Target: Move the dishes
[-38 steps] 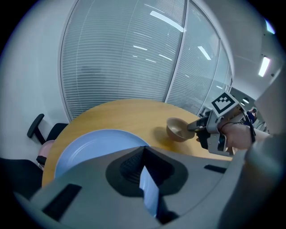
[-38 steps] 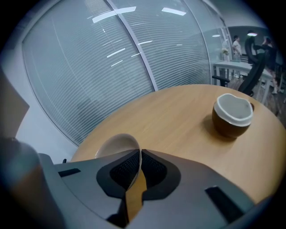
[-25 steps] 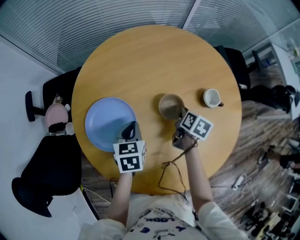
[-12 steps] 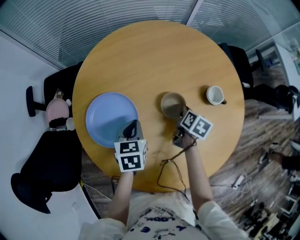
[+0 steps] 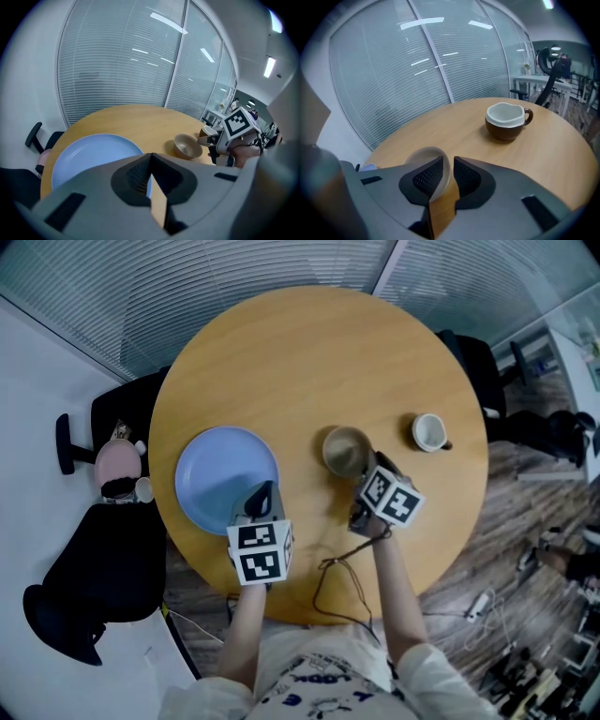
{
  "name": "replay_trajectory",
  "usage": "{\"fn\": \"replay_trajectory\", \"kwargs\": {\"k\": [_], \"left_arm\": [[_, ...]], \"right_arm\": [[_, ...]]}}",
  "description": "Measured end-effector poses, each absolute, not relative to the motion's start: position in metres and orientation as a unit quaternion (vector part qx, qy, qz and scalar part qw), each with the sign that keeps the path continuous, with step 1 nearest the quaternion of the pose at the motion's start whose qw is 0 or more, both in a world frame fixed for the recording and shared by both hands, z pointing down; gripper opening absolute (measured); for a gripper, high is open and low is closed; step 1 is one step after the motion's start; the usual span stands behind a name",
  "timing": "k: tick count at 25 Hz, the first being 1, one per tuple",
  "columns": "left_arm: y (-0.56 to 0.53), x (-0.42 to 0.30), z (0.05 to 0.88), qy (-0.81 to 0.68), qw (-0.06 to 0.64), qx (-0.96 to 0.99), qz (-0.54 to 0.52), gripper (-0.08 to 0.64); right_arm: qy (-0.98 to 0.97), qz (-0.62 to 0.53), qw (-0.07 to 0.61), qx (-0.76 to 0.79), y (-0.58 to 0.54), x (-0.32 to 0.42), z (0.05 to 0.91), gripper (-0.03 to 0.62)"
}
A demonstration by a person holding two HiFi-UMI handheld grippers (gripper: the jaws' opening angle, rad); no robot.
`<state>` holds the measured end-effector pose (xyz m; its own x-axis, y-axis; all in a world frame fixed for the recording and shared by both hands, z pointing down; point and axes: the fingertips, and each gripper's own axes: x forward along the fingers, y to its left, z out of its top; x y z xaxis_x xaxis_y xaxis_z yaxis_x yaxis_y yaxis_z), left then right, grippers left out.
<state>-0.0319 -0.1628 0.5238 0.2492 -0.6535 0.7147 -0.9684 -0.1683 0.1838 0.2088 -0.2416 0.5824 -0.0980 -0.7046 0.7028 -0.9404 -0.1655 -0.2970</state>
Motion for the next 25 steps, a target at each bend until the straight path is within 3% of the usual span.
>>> {"fn": "replay_trajectory", "kwargs": {"k": [2,9,17,25], "left_arm": [[-0.163,-0.033,0.519,-0.564,0.316,0.724,0.241,0.002],[-0.165,-0.032,0.487,-0.575,0.286,0.737,0.21,0.002],[-0.158,-0.029,0.439,-0.587,0.239,0.756,0.165,0.002],[-0.139,-0.023,0.397,-0.588,0.181,0.778,0.129,0.003]], "right_arm": [[-0.635,0.373,0.152,0.659,-0.239,0.211,0.572,0.077],[-0.666,0.253,0.144,0.687,-0.22,0.209,0.507,0.077],[-0.7,0.164,0.119,0.685,-0.189,0.191,0.439,0.026],[-0.719,0.117,0.101,0.678,-0.157,0.175,0.395,0.021]]}}
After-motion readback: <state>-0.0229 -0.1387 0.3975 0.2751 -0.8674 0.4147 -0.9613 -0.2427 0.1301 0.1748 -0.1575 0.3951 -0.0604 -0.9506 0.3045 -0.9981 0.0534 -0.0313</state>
